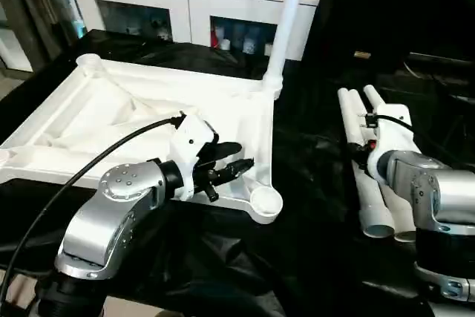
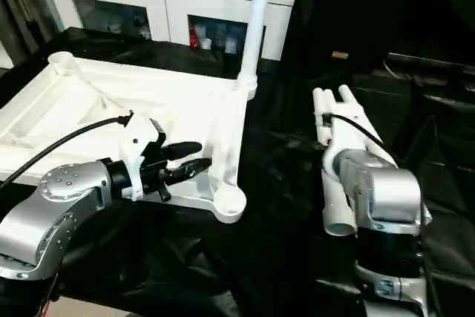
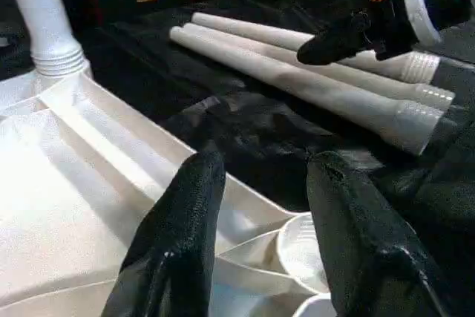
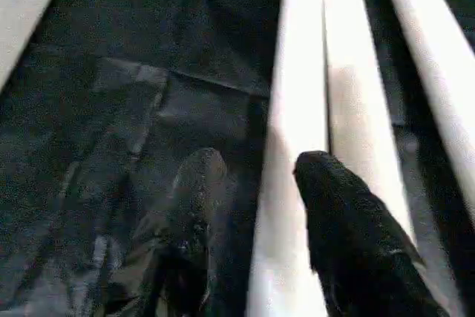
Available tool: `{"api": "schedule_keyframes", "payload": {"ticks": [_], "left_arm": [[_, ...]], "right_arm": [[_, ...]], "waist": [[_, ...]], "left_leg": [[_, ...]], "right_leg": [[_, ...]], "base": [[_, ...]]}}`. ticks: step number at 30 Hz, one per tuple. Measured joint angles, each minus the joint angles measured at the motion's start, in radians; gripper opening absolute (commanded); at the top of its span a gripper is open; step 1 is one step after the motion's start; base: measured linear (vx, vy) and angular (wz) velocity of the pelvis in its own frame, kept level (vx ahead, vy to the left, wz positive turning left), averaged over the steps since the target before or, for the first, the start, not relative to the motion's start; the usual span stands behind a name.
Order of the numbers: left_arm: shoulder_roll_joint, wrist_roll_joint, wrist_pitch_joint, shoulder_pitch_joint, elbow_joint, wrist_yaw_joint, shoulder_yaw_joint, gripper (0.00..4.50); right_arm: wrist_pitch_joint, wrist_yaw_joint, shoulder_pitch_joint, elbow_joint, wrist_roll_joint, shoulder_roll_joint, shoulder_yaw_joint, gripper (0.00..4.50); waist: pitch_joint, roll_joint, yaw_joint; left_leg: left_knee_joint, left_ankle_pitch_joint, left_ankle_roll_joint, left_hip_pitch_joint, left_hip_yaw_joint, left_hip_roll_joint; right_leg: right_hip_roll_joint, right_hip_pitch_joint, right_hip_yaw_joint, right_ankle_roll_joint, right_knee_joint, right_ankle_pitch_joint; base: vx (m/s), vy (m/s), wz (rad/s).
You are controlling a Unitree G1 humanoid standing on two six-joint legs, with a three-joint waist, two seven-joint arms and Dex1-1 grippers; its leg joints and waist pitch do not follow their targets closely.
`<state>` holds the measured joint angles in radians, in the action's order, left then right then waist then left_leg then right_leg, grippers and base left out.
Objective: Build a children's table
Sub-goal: Rotate table base, then pick table leg
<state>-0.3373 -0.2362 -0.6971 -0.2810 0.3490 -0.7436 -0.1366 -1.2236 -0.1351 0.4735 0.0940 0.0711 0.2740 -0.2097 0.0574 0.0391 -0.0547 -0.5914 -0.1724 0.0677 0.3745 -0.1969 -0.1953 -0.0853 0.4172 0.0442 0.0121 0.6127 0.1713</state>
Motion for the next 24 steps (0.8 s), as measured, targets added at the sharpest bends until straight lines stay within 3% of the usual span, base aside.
{"api": "schedule_keyframes", "payload": {"ticks": [8, 24], "left_arm": [[-0.016, 0.001, -0.019, 0.031, 0.033, 0.015, -0.040, 2.87], [-0.067, -0.009, -0.038, 0.075, 0.090, 0.004, -0.097, 2.87]], "right_arm": [[-0.040, 0.000, -0.024, 0.000, 0.000, 0.016, 0.002, 2.83], [-0.061, -0.014, -0.049, -0.079, 0.010, 0.022, 0.002, 2.83]], "waist": [[0.000, 0.000, 0.002], [-0.001, 0.001, 0.004]], "left_leg": [[0.000, 0.000, 0.000, -0.001, 0.000, 0.000], [-0.001, 0.000, 0.000, -0.002, 0.000, 0.000]], "right_leg": [[0.001, 0.000, -0.002, 0.000, 0.000, 0.000], [0.001, -0.001, -0.002, 0.002, 0.001, -0.001]], "base": [[0.000, 0.000, 0.00], [0.000, 0.000, 0.00]]}}
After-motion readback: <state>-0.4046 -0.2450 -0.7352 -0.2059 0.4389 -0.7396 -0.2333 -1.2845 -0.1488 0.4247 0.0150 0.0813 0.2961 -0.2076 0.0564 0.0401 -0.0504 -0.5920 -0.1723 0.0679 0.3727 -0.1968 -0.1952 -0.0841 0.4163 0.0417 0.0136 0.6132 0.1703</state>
